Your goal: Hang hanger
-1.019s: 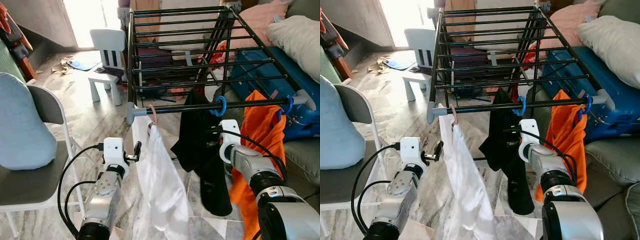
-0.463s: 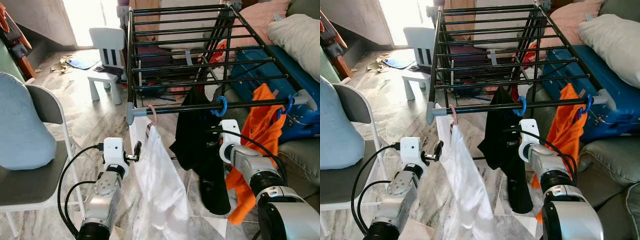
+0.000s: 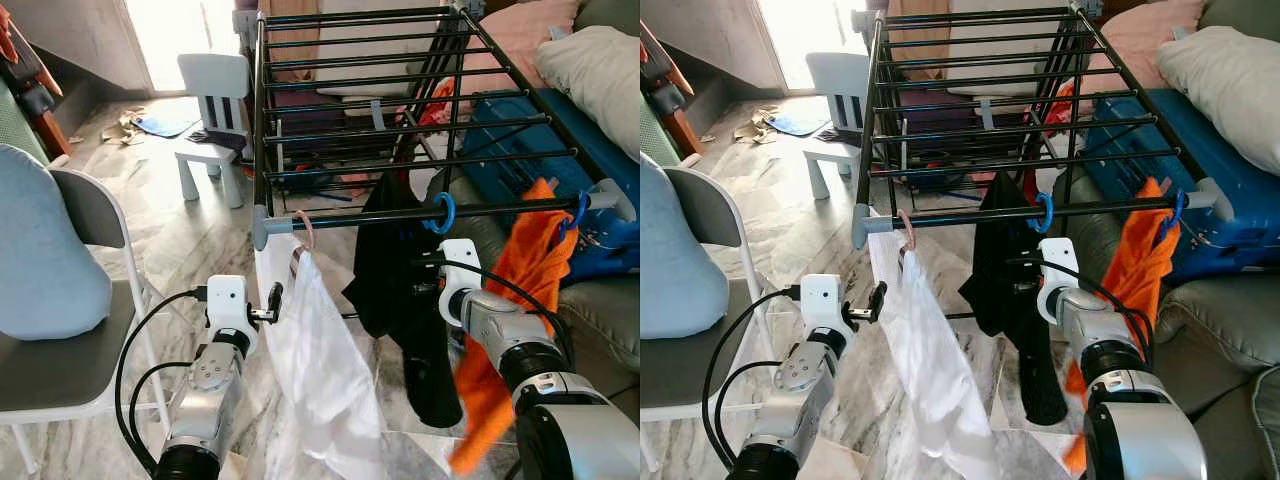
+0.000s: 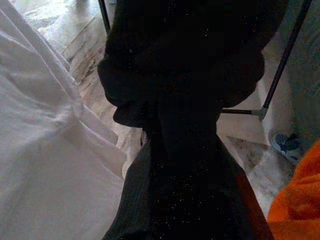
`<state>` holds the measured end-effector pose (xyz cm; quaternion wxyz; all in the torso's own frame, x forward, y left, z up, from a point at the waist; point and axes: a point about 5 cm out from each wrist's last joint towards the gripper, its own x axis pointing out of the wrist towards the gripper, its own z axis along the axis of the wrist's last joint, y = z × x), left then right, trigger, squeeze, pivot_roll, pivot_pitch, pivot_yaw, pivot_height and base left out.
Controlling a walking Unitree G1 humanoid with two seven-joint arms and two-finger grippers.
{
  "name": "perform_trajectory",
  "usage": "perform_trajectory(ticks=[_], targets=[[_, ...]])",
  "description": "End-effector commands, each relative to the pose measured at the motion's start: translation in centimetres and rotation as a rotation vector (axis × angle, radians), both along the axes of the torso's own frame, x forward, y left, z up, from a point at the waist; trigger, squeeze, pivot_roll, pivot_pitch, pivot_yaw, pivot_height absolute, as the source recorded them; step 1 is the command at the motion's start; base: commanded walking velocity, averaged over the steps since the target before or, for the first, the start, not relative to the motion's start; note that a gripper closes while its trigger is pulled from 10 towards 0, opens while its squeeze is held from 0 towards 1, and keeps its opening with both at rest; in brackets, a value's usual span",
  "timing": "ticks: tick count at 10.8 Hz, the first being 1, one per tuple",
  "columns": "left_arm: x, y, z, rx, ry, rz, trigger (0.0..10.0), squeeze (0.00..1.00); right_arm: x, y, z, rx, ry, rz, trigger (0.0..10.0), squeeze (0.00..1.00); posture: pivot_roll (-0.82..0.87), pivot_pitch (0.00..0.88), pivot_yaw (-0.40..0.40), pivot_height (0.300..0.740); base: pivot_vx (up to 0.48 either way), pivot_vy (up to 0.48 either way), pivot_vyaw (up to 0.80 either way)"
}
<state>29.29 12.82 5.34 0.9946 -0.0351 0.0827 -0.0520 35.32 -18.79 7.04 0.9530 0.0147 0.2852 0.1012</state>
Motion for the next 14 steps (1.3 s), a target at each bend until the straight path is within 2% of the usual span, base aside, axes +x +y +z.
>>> perform_trajectory(ticks=[1,11,12,14], targets=[[0.22,-0.34,-0.04,0.003,0.024,0.011,10.0,0.00,0.57,-0.48,0.77,-0.055,-0.066,-0.006,10.0,0.00,-0.16,0.000,0.026,0.740,0.000,0.000,0.00],[0.26,-0.38,-0.14,0.002,0.030,0.013,10.0,0.00,0.62,-0.48,0.85,-0.070,-0.086,-0.008,10.0,0.00,-0.16,0.000,0.027,0.740,0.000,0.000,0.00],[0.26,-0.40,-0.15,0.002,0.030,0.012,10.0,0.00,0.56,-0.61,0.74,-0.106,-0.075,-0.001,10.0,0.00,-0.16,0.000,0.027,0.740,0.000,0.000,0.00],[0.26,-0.40,-0.15,0.002,0.030,0.012,10.0,0.00,0.56,-0.61,0.74,-0.106,-0.075,-0.001,10.0,0.00,-0.16,0.000,0.027,0.740,0.000,0.000,0.00]])
